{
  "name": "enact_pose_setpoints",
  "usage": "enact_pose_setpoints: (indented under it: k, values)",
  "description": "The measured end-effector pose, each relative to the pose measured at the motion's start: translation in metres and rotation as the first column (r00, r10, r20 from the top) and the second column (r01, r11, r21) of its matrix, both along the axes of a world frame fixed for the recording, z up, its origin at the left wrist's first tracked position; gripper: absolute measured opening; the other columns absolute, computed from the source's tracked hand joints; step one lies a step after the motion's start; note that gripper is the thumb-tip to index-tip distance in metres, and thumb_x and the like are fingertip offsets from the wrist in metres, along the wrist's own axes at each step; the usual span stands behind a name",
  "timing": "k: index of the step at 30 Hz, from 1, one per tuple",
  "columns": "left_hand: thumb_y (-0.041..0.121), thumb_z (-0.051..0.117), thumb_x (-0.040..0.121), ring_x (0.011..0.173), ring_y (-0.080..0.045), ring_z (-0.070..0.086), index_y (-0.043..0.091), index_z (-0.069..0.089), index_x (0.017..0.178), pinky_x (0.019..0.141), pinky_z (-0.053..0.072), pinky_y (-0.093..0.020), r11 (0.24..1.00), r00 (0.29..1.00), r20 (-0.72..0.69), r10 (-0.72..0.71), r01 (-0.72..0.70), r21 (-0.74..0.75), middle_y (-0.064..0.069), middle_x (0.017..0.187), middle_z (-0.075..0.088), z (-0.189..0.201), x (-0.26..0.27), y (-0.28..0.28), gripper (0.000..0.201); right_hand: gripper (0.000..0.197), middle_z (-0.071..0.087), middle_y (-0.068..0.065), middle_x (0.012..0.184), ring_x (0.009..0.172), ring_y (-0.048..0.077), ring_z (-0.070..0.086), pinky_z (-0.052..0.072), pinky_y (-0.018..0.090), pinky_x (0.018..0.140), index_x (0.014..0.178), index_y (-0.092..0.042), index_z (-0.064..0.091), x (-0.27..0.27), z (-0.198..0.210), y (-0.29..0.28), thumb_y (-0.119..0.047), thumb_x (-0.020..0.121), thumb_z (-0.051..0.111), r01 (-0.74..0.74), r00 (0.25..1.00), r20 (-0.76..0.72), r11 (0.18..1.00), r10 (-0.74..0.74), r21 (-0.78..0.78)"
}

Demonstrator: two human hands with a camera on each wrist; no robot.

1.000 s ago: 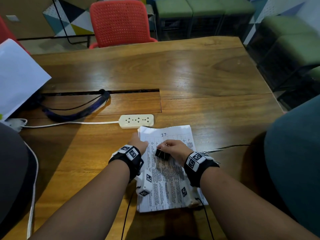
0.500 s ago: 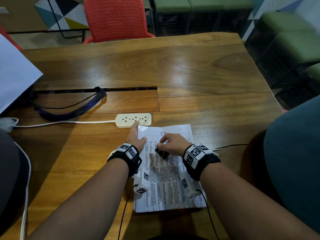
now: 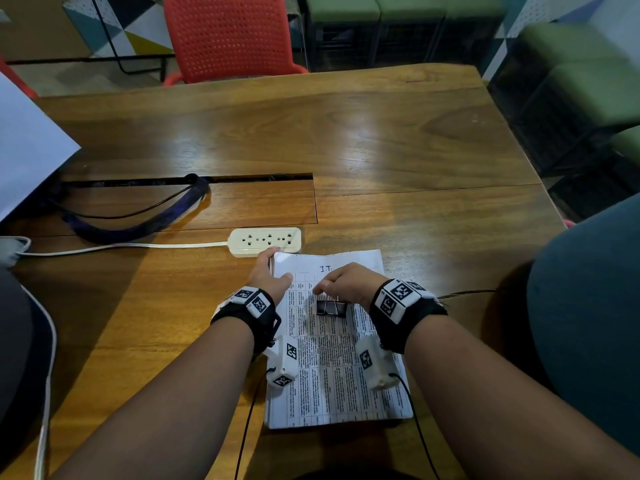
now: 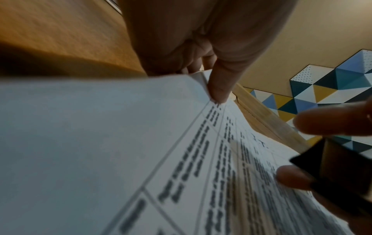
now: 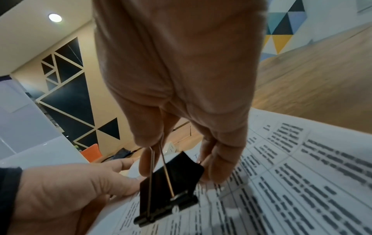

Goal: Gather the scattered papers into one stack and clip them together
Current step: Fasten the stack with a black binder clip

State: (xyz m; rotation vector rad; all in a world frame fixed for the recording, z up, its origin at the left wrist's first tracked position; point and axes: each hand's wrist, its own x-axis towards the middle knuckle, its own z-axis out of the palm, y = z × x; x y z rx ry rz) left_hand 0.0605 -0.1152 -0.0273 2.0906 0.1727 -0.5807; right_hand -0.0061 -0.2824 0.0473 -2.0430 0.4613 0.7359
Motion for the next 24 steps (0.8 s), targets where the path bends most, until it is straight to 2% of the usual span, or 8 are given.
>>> enact_pose_setpoints:
  k: [5, 7, 10, 12, 15, 18, 21, 24]
  values:
    - [0.008, 0.065, 0.082, 0.086, -0.022, 0.064, 0.033, 0.047, 0.124, 0.061, 0.05, -0.025, 1.0, 1.0, 0.013, 0.014, -0.014, -0.011, -0.002, 0.111, 0.061, 0.0, 0.001, -0.001, 0.052, 0.03, 0.055, -0.008, 0.074, 0.066, 0.01, 0.05, 0.05, 0.032, 0.075, 0.106, -0.017, 0.072, 0.009, 0.003, 0.0, -0.023, 0.098, 0.043, -0.006, 1.0, -0.025, 1.0, 0.005, -0.01]
    - [0.008, 0.066, 0.079, 0.089, -0.021, 0.064, 0.034, 0.049, 0.119, 0.069, 0.053, -0.029, 0.999, 0.999, 0.023, 0.027, -0.026, -0.033, -0.003, 0.113, 0.063, -0.001, 0.002, -0.001, 0.05, 0.031, 0.067, 0.003, 0.088, 0.074, 0.017, 0.057, 0.053, 0.036, 0.083, 0.104, -0.015, 0.072, 0.012, 0.003, 0.0, -0.023, 0.098, 0.042, 0.007, 1.0, 0.0, 1.0, -0.007, 0.018]
    - [0.011, 0.069, 0.078, 0.098, -0.023, 0.063, 0.034, 0.047, 0.124, 0.082, 0.055, -0.036, 0.998, 0.998, 0.009, 0.057, -0.057, -0.037, -0.002, 0.118, 0.062, 0.001, 0.0, -0.001, 0.056, 0.032, 0.066, 0.017, 0.112, 0.094, 0.03, 0.061, 0.051, 0.038, 0.085, 0.104, -0.013, 0.071, 0.016, 0.004, 0.001, -0.031, 0.097, 0.045, 0.068, 0.997, 0.024, 0.992, -0.071, 0.106]
    - [0.013, 0.07, 0.078, 0.102, -0.024, 0.062, 0.033, 0.046, 0.128, 0.086, 0.055, -0.04, 0.998, 0.998, 0.016, 0.061, -0.061, -0.026, -0.001, 0.119, 0.061, 0.001, -0.001, -0.001, 0.059, 0.028, 0.066, 0.018, 0.107, 0.089, 0.028, 0.059, 0.049, 0.035, 0.078, 0.1, -0.014, 0.072, 0.017, 0.004, 0.001, -0.03, 0.096, 0.05, 0.099, 0.993, 0.044, 0.986, -0.106, 0.136]
    - [0.014, 0.069, 0.078, 0.105, -0.024, 0.06, 0.03, 0.047, 0.13, 0.088, 0.054, -0.039, 0.999, 0.998, 0.032, 0.049, -0.049, -0.006, -0.001, 0.119, 0.06, 0.003, 0.0, -0.001, 0.059, 0.023, 0.061, 0.012, 0.081, 0.073, 0.02, 0.051, 0.045, 0.03, 0.066, 0.092, -0.015, 0.074, 0.018, -0.002, 0.001, -0.021, 0.095, 0.053, 0.113, 0.992, 0.032, 0.98, -0.12, 0.163]
    - [0.015, 0.068, 0.079, 0.102, -0.023, 0.061, 0.03, 0.048, 0.13, 0.082, 0.054, -0.036, 0.998, 0.998, 0.011, 0.056, -0.056, 0.005, -0.001, 0.117, 0.06, 0.003, 0.001, -0.002, 0.057, 0.022, 0.062, 0.008, 0.082, 0.074, 0.019, 0.052, 0.046, 0.029, 0.065, 0.083, -0.023, 0.073, 0.016, -0.005, 0.003, -0.023, 0.093, 0.054, 0.082, 0.996, 0.013, 0.978, -0.086, 0.193]
    - [0.012, 0.067, 0.081, 0.094, -0.019, 0.059, 0.03, 0.05, 0.123, 0.062, 0.046, -0.023, 0.997, 0.997, 0.009, 0.072, -0.072, -0.012, 0.001, 0.11, 0.06, 0.003, 0.0, -0.004, 0.05, 0.015, 0.064, 0.005, 0.094, 0.09, 0.023, 0.06, 0.051, 0.036, 0.084, 0.101, -0.016, 0.07, 0.016, -0.001, 0.005, -0.019, 0.091, 0.059, 0.142, 0.98, 0.087, 0.939, -0.178, 0.313]
    - [0.011, 0.067, 0.08, 0.09, -0.018, 0.06, 0.031, 0.051, 0.117, 0.061, 0.043, -0.022, 0.996, 0.996, 0.021, 0.086, -0.085, -0.039, 0.002, 0.105, 0.062, 0.003, 0.0, -0.005, 0.045, 0.061, 0.059, 0.006, 0.105, 0.104, 0.026, 0.059, 0.049, 0.042, 0.096, 0.137, -0.018, 0.045, 0.023, 0.001, 0.001, -0.029, 0.082, 0.071, 0.152, 0.963, 0.16, 0.93, -0.216, 0.335]
